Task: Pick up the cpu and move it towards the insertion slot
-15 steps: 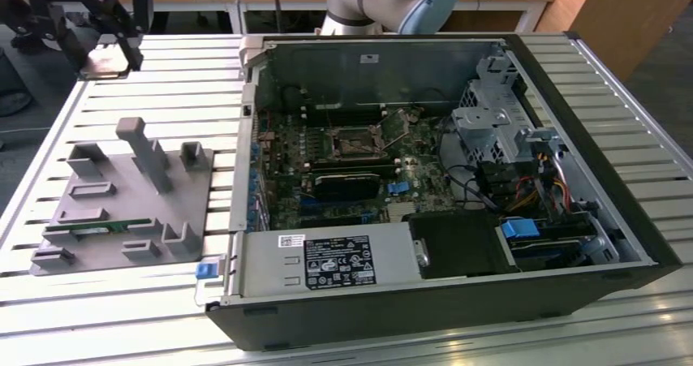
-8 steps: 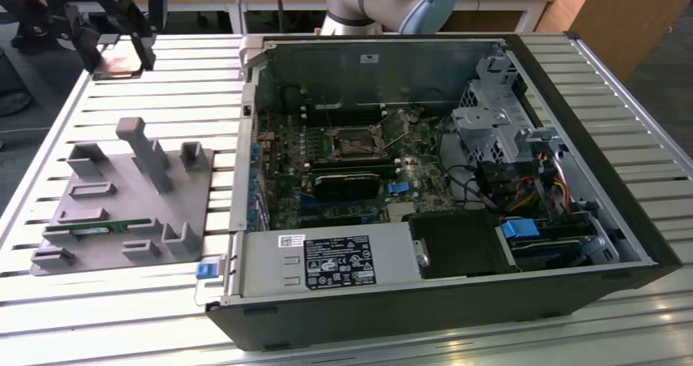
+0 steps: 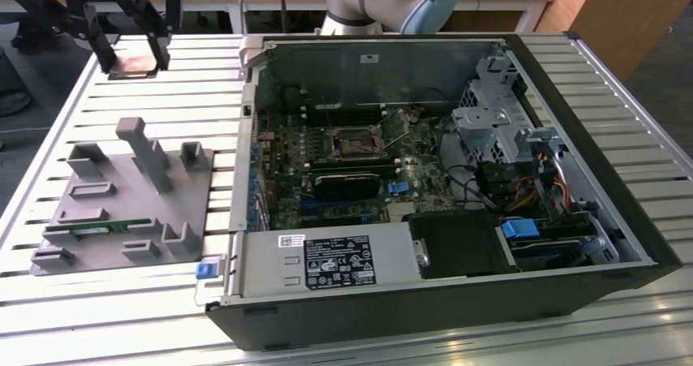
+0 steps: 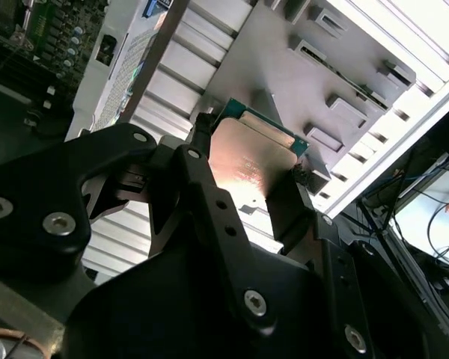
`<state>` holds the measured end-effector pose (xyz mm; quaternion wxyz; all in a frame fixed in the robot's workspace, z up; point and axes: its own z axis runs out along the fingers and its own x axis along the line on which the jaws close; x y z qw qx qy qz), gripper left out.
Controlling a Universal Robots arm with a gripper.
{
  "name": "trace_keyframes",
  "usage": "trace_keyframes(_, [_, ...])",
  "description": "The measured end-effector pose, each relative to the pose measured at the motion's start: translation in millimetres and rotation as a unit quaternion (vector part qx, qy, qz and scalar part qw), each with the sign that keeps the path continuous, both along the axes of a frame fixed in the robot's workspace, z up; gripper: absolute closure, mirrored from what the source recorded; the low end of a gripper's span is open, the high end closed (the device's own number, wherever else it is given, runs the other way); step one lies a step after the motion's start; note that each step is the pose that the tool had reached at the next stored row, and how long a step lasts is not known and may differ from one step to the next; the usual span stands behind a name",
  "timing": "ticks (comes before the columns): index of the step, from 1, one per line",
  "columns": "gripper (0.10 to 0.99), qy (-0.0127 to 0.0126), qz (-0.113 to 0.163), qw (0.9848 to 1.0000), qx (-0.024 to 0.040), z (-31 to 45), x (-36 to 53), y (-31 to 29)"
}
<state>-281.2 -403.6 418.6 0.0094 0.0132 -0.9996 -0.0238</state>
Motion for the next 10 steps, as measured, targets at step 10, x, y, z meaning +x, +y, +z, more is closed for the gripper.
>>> trace_keyframes(10, [0.541,-0.0001,0.0,1.0,0.0001,-0.1,15.4,0.0])
